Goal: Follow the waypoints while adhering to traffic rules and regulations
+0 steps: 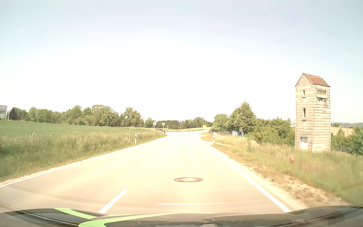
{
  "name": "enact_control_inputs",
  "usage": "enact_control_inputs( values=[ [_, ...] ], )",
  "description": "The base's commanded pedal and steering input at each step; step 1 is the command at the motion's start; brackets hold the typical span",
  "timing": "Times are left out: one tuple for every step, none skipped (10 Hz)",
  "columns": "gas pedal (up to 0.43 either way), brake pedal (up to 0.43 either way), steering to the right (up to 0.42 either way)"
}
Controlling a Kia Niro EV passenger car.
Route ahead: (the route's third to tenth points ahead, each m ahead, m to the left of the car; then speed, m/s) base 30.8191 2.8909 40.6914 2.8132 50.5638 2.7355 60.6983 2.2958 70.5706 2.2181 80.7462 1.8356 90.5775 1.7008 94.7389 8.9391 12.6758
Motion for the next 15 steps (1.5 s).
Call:
enact_control_inputs(
  values=[
    [0.0,0.0,0.0],
    [0.0,0.0,0.0],
    [0.0,0.0,0.0],
    [0.0,0.0,0.0],
    [0.0,0.0,-0.001],
    [0.0,0.006,-0.002],
    [0.0,0.006,-0.002],
    [0.0,0.006,-0.002],
    [0.0,0.006,-0.001],
    [0.0,0.012,0.0],
    [0.0,0.043,0.001],
    [0.0,0.067,0.001],
    [0.0,0.098,0.001],
    [0.0,0.11,0.001],
    [0.0,0.128,0.001]
  ],
)
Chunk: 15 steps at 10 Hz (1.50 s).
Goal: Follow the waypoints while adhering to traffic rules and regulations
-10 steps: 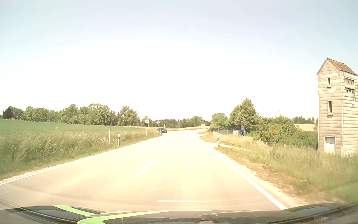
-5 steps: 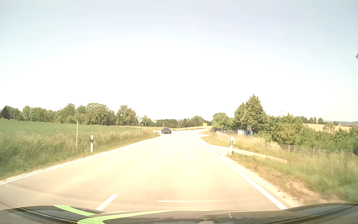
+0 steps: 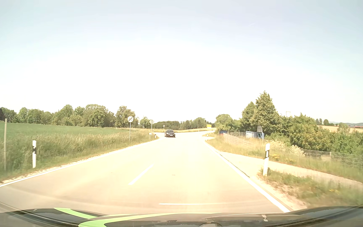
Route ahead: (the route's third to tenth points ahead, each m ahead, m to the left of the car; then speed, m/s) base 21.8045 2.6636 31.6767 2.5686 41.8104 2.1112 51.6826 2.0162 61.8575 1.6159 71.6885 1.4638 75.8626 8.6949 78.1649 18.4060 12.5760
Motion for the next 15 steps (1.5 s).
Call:
enact_control_inputs(
  values=[
    [0.0,0.128,0.001],
    [0.0,0.146,0.001],
    [0.0,0.152,0.001],
    [0.0,0.159,0.0],
    [0.0,0.177,0.001],
    [0.0,0.201,0.0],
    [0.0,0.201,0.001],
    [0.0,0.201,0.001],
    [0.0,0.207,0.0],
    [0.0,0.207,0.001],
    [0.0,0.207,0.001],
    [0.0,0.207,0.0],
    [0.0,0.213,0.001],
    [0.0,0.213,0.002],
    [0.0,0.213,0.002]
  ],
)
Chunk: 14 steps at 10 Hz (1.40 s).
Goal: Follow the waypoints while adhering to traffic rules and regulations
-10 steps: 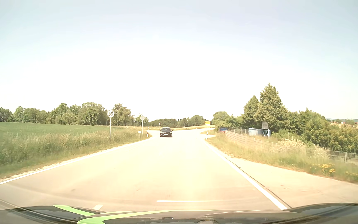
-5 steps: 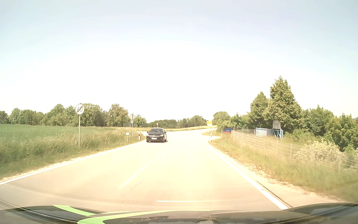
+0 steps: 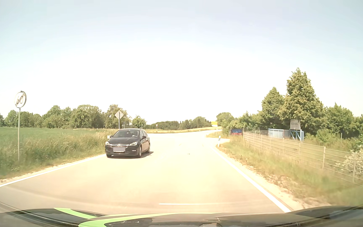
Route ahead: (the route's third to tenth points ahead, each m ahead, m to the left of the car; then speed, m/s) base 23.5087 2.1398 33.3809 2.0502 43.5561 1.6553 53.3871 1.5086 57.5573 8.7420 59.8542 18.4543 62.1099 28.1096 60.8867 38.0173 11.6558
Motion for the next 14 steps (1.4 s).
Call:
enact_control_inputs(
  values=[
    [0.0,0.226,0.002],
    [0.0,0.232,0.002],
    [0.0,0.232,0.002],
    [0.0,0.238,0.002],
    [0.0,0.238,0.002],
    [0.0,0.238,0.002],
    [0.0,0.238,0.001],
    [0.0,0.238,0.0],
    [0.0,0.244,0.0],
    [0.0,0.244,0.0],
    [0.0,0.244,0.0],
    [0.0,0.244,0.0],
    [0.0,0.244,0.0],
    [0.0,0.244,0.001]
  ],
)
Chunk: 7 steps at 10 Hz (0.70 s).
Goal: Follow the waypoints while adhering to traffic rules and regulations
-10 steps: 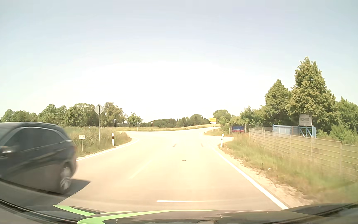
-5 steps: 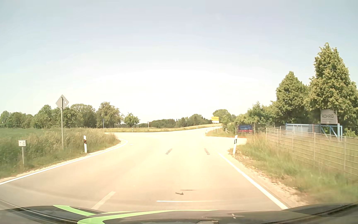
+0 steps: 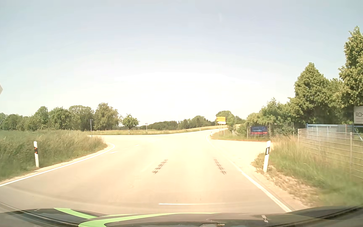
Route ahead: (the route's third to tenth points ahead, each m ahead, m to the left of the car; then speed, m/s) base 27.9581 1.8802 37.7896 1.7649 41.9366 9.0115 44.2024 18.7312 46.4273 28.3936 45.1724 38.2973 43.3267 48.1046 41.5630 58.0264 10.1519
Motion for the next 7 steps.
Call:
enact_control_inputs(
  values=[
    [0.0,0.244,0.005],
    [0.0,0.244,0.007],
    [0.0,0.25,0.007],
    [0.0,0.25,0.007],
    [0.0,0.25,0.007],
    [0.0,0.25,0.007],
    [0.0,0.25,0.006]
  ],
)
